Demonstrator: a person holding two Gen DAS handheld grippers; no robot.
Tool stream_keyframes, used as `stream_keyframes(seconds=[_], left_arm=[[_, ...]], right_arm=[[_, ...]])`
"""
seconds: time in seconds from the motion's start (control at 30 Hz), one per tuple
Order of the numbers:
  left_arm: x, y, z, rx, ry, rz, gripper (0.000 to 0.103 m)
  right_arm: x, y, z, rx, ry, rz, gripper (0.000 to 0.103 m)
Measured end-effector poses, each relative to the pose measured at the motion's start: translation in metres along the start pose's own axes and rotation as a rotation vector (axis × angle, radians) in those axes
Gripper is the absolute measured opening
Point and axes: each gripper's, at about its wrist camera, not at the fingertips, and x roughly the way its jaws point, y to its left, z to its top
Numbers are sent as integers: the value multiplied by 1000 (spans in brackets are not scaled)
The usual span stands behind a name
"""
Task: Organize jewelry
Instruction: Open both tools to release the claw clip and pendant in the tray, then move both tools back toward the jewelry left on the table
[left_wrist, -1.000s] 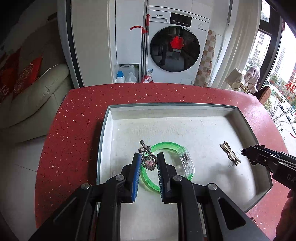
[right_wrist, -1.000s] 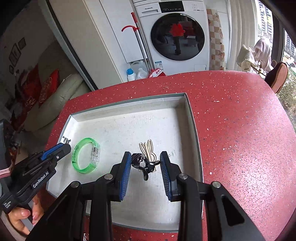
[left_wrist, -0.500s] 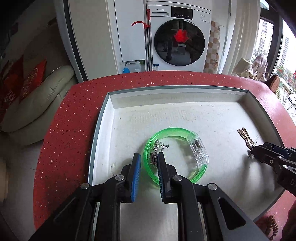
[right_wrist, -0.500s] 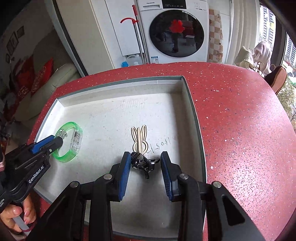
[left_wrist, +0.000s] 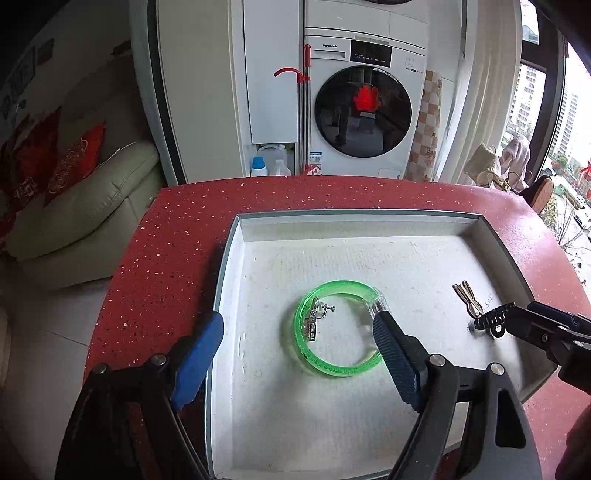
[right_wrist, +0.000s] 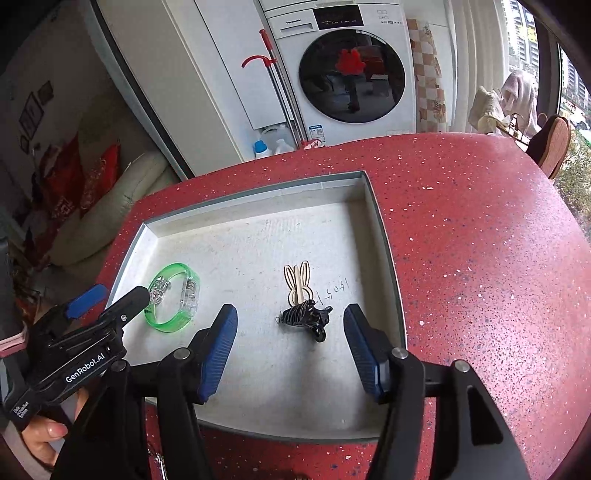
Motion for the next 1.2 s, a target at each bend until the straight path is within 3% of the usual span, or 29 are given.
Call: stream_keyframes(seconds=[0.17, 0.27, 0.43, 0.6, 0.7, 0.83, 1.2], left_arm=[[-19, 7, -2, -8, -31, 13, 103], [-29, 10, -5, -17, -21, 8, 103], [-49, 12, -18, -11, -6, 2, 103], [-69, 13, -38, -8, -4, 25, 103], [-76, 11, -51, -6, 27, 7, 103], [-84, 5, -70, 20, 76, -62, 103], [-103, -9, -120, -22, 142, -121, 103]], right_arm=[[-16, 4, -3, 4, -29, 28, 81], [-28, 7, -7, -3, -53, 32, 82], [-50, 7, -12, 5, -96, 43, 94], [-69, 5, -23, -5, -117, 53, 94], [-79, 4, -33, -7, -127, 63, 103], [-93, 0, -49, 7, -120, 87, 103], [-112, -9, -107, -10, -14, 53, 103]])
